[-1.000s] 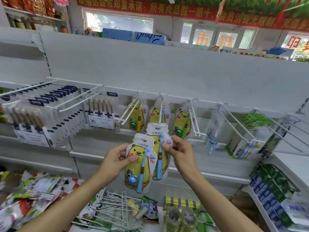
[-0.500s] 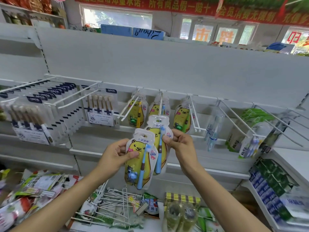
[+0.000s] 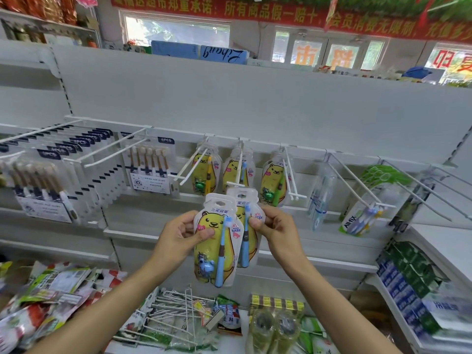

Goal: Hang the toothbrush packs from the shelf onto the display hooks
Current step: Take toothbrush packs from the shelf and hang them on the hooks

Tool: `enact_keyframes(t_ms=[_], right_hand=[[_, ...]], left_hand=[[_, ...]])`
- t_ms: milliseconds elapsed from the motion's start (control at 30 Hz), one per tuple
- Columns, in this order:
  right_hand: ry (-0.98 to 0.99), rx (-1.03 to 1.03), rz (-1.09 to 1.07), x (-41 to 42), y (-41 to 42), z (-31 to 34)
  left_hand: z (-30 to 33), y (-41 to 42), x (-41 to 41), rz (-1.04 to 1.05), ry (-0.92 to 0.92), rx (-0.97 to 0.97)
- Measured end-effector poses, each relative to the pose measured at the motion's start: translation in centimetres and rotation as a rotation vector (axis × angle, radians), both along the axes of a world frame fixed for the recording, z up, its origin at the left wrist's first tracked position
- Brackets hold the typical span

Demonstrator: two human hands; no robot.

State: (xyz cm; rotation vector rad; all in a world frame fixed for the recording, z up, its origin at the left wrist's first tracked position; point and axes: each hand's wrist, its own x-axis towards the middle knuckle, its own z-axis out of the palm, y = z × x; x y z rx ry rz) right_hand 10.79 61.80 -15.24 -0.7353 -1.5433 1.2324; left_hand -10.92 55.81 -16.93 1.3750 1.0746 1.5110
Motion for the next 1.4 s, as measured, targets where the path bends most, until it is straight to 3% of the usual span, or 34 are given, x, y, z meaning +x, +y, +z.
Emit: enact_keyframes(t_ms=[267, 700, 1233, 1400], right_hand=[[0.055, -0.061, -0.076, 2.3, -0.3, -2.2], [-0.030, -0.055, -0.167, 4.8, -0.2, -4.0], [0.001, -0.066, -0.167, 5.3, -0.7, -4.4], [-0.012, -0.051, -0.232, 5.7, -0.3, -4.5]], left_hand=[[1.9, 2.1, 0.6, 0.054, 0.051, -0.004], [2.0, 3.2, 2.0, 0.087, 0.119, 0.030], [1.2, 4.5, 2.8, 0.135, -0.015, 0.024], [2.0, 7.8, 2.3, 0.137, 0.067, -0.028]])
